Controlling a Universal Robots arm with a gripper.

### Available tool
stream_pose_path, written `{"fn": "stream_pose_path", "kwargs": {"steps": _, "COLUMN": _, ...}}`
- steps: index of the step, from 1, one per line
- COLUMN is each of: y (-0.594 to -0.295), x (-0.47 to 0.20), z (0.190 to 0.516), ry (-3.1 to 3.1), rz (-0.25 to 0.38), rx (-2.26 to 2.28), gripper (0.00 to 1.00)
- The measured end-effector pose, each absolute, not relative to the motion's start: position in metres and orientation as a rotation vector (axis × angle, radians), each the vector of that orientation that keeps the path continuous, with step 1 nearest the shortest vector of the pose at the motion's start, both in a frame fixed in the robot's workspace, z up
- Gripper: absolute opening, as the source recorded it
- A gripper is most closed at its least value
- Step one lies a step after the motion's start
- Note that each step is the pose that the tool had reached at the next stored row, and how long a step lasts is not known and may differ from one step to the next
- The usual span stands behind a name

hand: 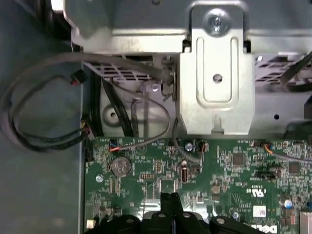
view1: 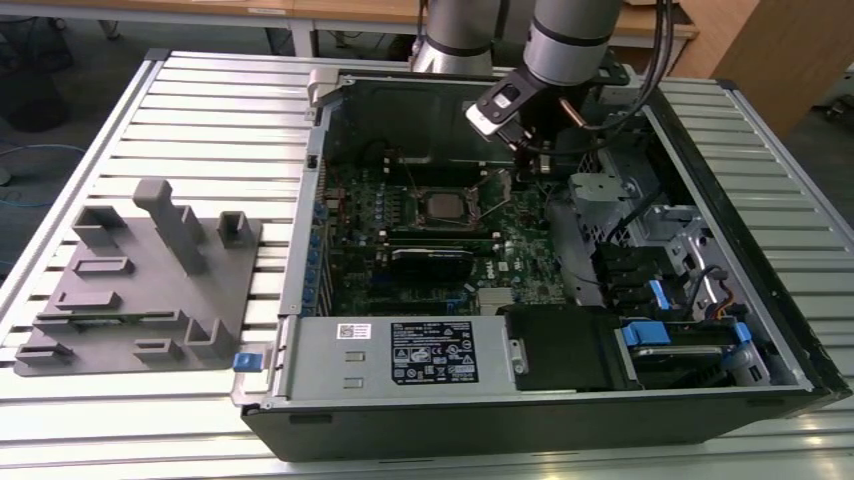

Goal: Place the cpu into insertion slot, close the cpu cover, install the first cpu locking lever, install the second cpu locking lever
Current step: 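Close the cpu cover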

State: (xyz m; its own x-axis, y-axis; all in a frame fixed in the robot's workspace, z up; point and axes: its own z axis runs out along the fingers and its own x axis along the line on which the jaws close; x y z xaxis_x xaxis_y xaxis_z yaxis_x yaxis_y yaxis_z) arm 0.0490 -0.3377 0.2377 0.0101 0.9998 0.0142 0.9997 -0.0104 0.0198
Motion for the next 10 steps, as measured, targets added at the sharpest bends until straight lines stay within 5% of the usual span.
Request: {"fn": "stream_pose_path", "kwargs": {"steps": 10, "y": -0.327, "x": 0.015, "z": 0.235, "ry": 2.202, "rz": 0.036, "rx": 2.224, "gripper": 0.11}}
